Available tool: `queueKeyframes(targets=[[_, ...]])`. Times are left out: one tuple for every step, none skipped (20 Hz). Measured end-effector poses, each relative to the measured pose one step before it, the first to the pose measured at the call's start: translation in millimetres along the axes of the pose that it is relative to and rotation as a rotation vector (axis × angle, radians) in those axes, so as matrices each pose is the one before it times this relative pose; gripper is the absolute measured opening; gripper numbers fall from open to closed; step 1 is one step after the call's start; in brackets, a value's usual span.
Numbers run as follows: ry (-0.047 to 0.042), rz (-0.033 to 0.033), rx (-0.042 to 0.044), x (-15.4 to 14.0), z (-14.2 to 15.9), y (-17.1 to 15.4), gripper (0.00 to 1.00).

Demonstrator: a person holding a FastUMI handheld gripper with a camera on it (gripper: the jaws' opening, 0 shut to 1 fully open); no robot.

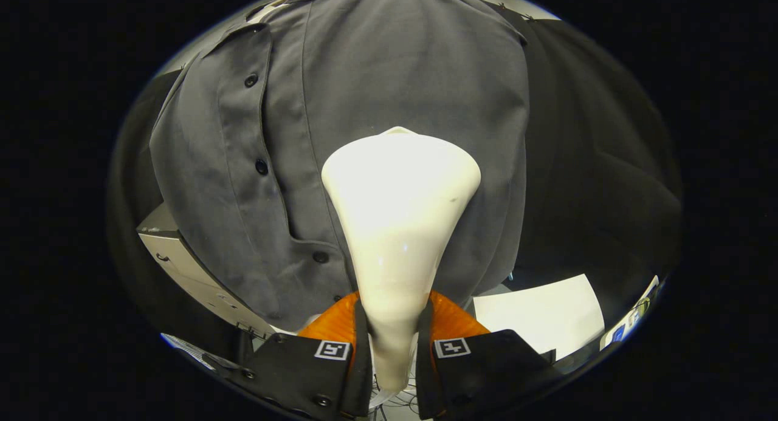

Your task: Iron the clothes twice with a garment steamer, once on the left side and once on the right side.

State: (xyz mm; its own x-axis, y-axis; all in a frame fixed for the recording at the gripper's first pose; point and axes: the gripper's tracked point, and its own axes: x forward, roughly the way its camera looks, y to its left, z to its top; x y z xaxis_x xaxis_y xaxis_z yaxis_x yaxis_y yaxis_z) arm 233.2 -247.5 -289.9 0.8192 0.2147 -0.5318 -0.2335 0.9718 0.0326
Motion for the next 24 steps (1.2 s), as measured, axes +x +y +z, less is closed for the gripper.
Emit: queueKeyframes(targets=[[0.00568, -0.0029, 0.00587, 1.49, -7.55, -2.52, 0.37], [0.00841, -0.0037, 0.00822, 1.87, -8.55, -2.04, 0.37], [0.01341, -0.00219, 0.00127, 2.75, -8.99, -1.17, 0.37], [0.01774, -0.00495, -0.00173, 2.76, -9.45, -1.45, 0.37], [0.01881, -0.00436, -0.00082, 2.08, -10.54, -1.15, 0.37], [0.01715, -0.00365, 0.00522, 3.66, -8.87, -1.39, 0.37], [0.01422, -0.00157, 0.00242, 3.25, -9.61, -0.18, 0.37], [0.01186, -0.00223, 0.00149, 3.27, -6.68, -0.61, 0.37], [0.01183, -0.00378, 0.0018, 2.5, -8.77, -1.51, 0.37], [0.01212, -0.00337, 0.00231, 3.14, -7.4, -1.68, 0.37], [0.01171, -0.00245, 0.00366, 2.54, -7.75, -1.5, 0.37], [0.01036, -0.0017, 0.00078, 4.24, -7.77, -3.14, 0.37], [0.00928, -0.00269, 0.00245, 3.49, -7.46, -2.59, 0.37], [0.01258, -0.00252, 0.00306, 2.89, -8.5, -1.78, 0.37], [0.00802, -0.001, 0.00367, 3.42, -7.34, -1.34, 0.37], [0.01058, -0.0011, 0.00384, 3.65, -6.04, -1.98, 0.37], [0.01259, -0.0007, 0.00297, 2.67, -6.95, -0.43, 0.37], [0.01073, -0.00144, 0.0055, 3.15, -5.37, -0.9, 0.37], [0.00638, -0.00033, 0.00883, 1.3, -4.46, -2.08, 0.37], [0.00738, -0.00063, 0.01263, 3.16, -4.47, -1.33, 0.37], [0.00761, 0.00152, 0.00585, 3.09, -4.73, 0.47, 0.37], [0.00737, -0.0007, -0.00246, 1.62, -3.95, -1.87, 0.37], [0.00635, -0.00104, -0.00419, 0.85, -4.38, -1.89, 0.37], [0.00922, -0.00235, -0.00557, 1.66, -4.81, -0.89, 0.37]])
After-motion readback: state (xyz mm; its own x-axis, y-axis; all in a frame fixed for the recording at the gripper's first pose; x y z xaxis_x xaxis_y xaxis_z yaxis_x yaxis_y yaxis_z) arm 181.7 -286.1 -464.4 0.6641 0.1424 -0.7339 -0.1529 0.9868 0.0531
